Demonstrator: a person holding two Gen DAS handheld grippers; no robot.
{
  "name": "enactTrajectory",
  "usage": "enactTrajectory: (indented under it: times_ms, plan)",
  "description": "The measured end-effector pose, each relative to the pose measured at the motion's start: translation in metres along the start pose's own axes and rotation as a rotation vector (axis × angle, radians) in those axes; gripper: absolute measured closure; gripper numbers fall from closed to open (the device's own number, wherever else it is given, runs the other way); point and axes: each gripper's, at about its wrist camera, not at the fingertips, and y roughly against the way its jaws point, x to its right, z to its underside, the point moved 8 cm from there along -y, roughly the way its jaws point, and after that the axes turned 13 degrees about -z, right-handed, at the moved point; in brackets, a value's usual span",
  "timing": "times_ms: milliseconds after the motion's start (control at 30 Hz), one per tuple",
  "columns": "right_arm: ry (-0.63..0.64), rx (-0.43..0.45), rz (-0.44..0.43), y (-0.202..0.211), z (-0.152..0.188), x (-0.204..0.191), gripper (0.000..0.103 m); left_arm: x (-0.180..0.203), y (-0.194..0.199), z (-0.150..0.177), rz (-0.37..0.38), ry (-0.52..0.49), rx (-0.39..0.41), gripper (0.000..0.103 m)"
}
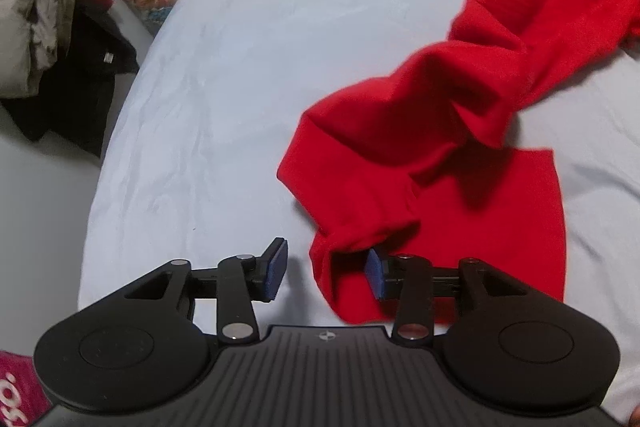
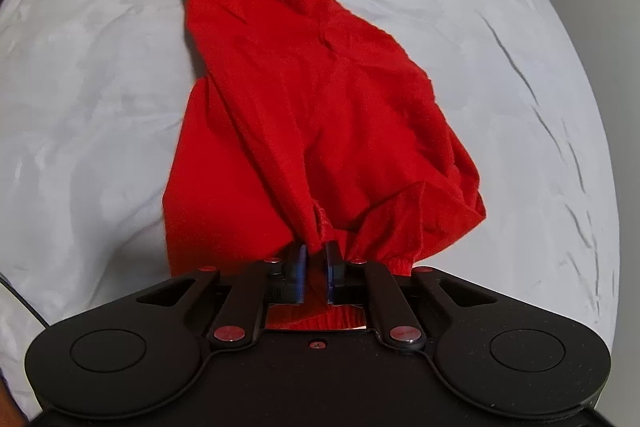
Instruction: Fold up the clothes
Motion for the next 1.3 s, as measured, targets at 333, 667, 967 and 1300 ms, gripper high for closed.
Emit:
enactTrajectory:
  times_ms: [333,667,967,1300]
  plan:
    - [0.017,0.019,-0.018,0.002,-0.004,-0.006,0.080,-0.043,0.018,-0.012,-0.079,0.146,0.015,0.098]
    - [-0.003,-0.001,0.100,-0.003,-0.010,-0.003,0.100,-0.071,0.046,-0.032,-0.185,0.124,0.047,0.098]
    - [-0.101,0.025,0.363,0.065,0.015,0.013,0.101,-0.079,0.078,-0.059,-0.241,0.096,0.128,0.098]
    - [-0.268,-0.050,0.627,0.166,0.077,0.027,0.103,-0.064,0.115,-0.103,-0.259,0.053,0.244,0.099]
